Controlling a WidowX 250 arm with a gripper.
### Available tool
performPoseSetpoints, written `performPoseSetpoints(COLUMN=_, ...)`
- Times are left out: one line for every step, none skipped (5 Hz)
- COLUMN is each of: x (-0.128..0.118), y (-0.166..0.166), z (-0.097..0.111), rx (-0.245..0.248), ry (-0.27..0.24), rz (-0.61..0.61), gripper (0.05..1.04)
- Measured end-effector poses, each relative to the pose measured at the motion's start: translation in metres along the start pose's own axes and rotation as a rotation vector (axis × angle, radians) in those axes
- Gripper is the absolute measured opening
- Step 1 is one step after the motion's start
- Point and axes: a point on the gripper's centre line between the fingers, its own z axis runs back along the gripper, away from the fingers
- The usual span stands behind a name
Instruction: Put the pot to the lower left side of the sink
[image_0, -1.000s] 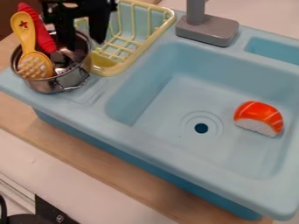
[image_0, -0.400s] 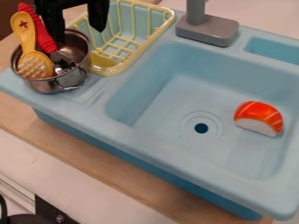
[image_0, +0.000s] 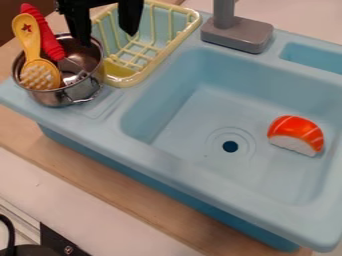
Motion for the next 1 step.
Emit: performPoseSetpoints(x=0.0126, y=0.0064, z=0.0046, rx=0.005, ry=0.012, rz=-0.045, gripper=0.999)
